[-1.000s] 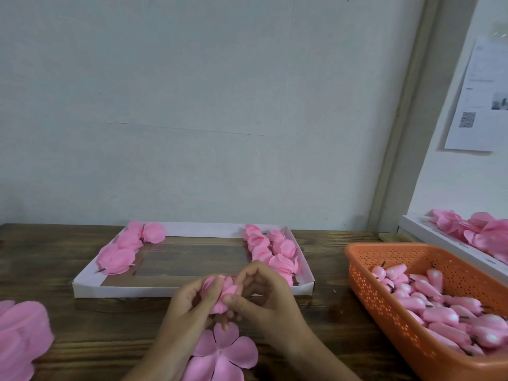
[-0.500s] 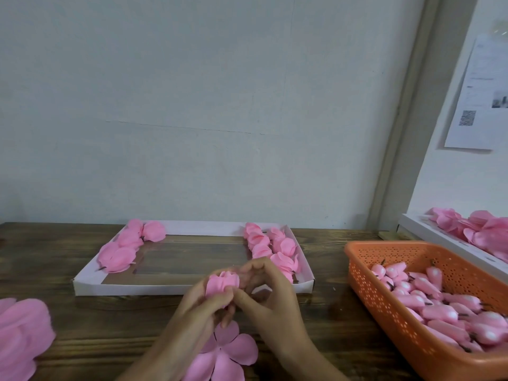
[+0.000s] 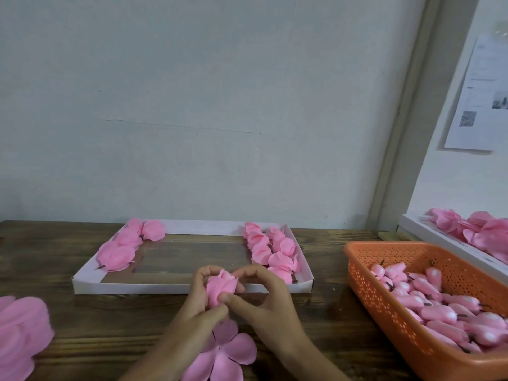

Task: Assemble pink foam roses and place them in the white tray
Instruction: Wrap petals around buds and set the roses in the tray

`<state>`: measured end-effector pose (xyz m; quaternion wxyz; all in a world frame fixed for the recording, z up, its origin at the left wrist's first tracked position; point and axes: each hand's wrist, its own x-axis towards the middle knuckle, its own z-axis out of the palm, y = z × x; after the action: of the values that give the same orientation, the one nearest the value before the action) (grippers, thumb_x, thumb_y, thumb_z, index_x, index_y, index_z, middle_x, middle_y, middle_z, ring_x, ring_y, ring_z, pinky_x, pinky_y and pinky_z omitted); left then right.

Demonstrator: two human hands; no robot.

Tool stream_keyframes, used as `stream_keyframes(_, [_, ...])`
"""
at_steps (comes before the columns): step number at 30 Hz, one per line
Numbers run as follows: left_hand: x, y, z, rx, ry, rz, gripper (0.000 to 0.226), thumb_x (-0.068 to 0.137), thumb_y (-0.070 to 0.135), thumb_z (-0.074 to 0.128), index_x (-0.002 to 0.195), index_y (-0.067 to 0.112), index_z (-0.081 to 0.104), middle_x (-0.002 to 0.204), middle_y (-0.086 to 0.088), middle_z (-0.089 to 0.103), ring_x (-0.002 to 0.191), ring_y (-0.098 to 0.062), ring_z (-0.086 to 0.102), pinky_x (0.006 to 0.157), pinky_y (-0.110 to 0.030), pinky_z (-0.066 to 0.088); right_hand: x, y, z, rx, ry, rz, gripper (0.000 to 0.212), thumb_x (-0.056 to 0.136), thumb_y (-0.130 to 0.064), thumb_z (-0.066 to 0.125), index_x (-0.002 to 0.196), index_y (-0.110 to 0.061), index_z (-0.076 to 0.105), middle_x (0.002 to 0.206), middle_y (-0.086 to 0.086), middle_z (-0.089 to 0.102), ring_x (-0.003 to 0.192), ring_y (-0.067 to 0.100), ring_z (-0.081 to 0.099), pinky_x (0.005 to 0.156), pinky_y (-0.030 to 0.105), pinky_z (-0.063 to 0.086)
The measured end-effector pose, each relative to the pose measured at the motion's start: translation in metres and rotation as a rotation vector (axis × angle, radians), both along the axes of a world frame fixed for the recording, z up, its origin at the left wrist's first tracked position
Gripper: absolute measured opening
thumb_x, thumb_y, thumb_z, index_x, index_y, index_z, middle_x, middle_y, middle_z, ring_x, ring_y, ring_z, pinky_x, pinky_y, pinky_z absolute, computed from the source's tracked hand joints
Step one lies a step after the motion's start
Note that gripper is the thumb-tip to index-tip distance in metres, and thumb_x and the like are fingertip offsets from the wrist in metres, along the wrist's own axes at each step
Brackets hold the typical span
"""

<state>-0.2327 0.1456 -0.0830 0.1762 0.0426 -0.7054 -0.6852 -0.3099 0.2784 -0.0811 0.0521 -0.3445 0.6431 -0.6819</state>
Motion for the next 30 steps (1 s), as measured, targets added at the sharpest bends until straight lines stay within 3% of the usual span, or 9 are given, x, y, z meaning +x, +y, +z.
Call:
stream_keyframes(2, [-0.005, 0.005, 0.004, -0.008, 0.0, 0.065, 0.047, 0.091, -0.032, 0.041, 0.095, 0.014, 0.046, 0.076, -0.01, 0.065, 0.067, -0.024, 0.051, 0.056, -0.039, 0.038, 0.0, 0.0, 0.002, -0.044, -0.026, 0.045, 0.027, 0.077, -0.01, 0.087, 0.1, -0.01, 0.073, 0.101, 0.018, 0.069, 0.091, 0.042, 0.074, 0.083, 0.06, 0.061])
stream_keyframes(5, [-0.013, 0.009, 0.013, 0.106, -0.007, 0.086, 0.046, 0.094, -0.032, 0.036, 0.08, 0.012, 0.041, 0.077, -0.009, 0.048, 0.066, -0.021, 0.043, 0.06, -0.025, 0.045, -0.001, 0.002, 0.006, -0.069, -0.039, 0.108, 0.024, 0.078, -0.004, 0.086, 0.096, -0.012, 0.073, 0.112, 0.005, 0.073, 0.095, 0.026, 0.076, 0.082, 0.046, 0.065])
stream_keyframes(10, [-0.014, 0.006, 0.013, 0.389, -0.054, 0.104, 0.041, 0.096, -0.027, 0.027, 0.09, 0.008, 0.048, 0.081, -0.018, 0.054, 0.068, -0.03, 0.045, 0.06, -0.035, 0.043, -0.004, 0.003, 0.003, -0.098, 0.046, 0.084, 0.025, 0.079, 0.001, 0.087, 0.097, -0.011, 0.075, 0.12, -0.006, 0.066, 0.11, 0.016, 0.071, 0.08, 0.028, 0.061])
stream_keyframes(14, [-0.004, -0.004, -0.002, 0.453, 0.066, -0.053, 0.024, 0.076, 0.006, 0.062, 0.099, 0.008, 0.054, 0.094, -0.02, 0.062, 0.08, -0.027, 0.04, 0.069, -0.039, 0.032, -0.007, 0.003, 0.001, -0.108, 0.07, 0.043, 0.025, 0.077, -0.002, 0.089, 0.096, -0.011, 0.076, 0.113, 0.002, 0.066, 0.11, 0.02, 0.068, 0.085, 0.032, 0.06])
stream_keyframes(17, [-0.001, -0.005, -0.006, 0.392, 0.097, -0.099, 0.031, 0.072, 0.023, 0.073, 0.101, 0.013, 0.066, 0.107, -0.02, 0.071, 0.09, -0.026, 0.06, 0.08, -0.036, 0.05, -0.005, 0.003, 0.001, -0.13, 0.02, 0.065, 0.024, 0.079, -0.001, 0.087, 0.098, -0.008, 0.074, 0.114, -0.001, 0.071, 0.103, 0.022, 0.073, 0.082, 0.032, 0.061])
stream_keyframes(20, [-0.005, -0.005, -0.008, 0.401, 0.157, -0.036, 0.014, 0.091, 0.004, 0.067, 0.102, 0.012, 0.071, 0.12, -0.022, 0.073, 0.111, -0.028, 0.071, 0.086, -0.027, 0.059, -0.004, 0.002, 0.002, -0.141, -0.053, 0.111, 0.023, 0.083, 0.0, 0.084, 0.101, -0.002, 0.069, 0.107, 0.011, 0.077, 0.095, 0.027, 0.076, 0.083, 0.033, 0.061])
stream_keyframes(23, [-0.005, -0.007, -0.009, 0.44, 0.161, -0.007, 0.029, 0.094, -0.018, 0.055, 0.109, 0.005, 0.066, 0.122, -0.022, 0.071, 0.117, -0.038, 0.07, 0.09, -0.035, 0.062, -0.004, 0.002, 0.001, -0.161, -0.102, 0.132, 0.022, 0.086, -0.001, 0.081, 0.1, -0.006, 0.066, 0.105, 0.021, 0.076, 0.094, 0.029, 0.075, 0.087, 0.036, 0.06])
stream_keyframes(27, [-0.005, -0.009, -0.007, 0.504, 0.178, 0.037, 0.047, 0.076, -0.012, 0.07, 0.12, 0.0, 0.058, 0.121, -0.023, 0.072, 0.116, -0.041, 0.07, 0.093, -0.046, 0.06, -0.005, 0.004, 0.001, -0.179, -0.13, 0.172, 0.026, 0.086, -0.009, 0.082, 0.104, -0.017, 0.065, 0.103, 0.017, 0.078, 0.096, 0.025, 0.075, 0.088, 0.034, 0.058])
stream_keyframes(30, [-0.006, -0.014, -0.008, 0.459, 0.198, 0.04, 0.053, 0.064, -0.007, 0.078, 0.113, -0.001, 0.061, 0.116, -0.024, 0.073, 0.107, -0.037, 0.074, 0.083, -0.039, 0.064, -0.007, 0.003, 0.002, -0.189, -0.141, 0.19, 0.036, 0.085, -0.014, 0.084, 0.115, -0.02, 0.064, 0.107, 0.016, 0.079, 0.097, 0.024, 0.074, 0.091, 0.035, 0.056])
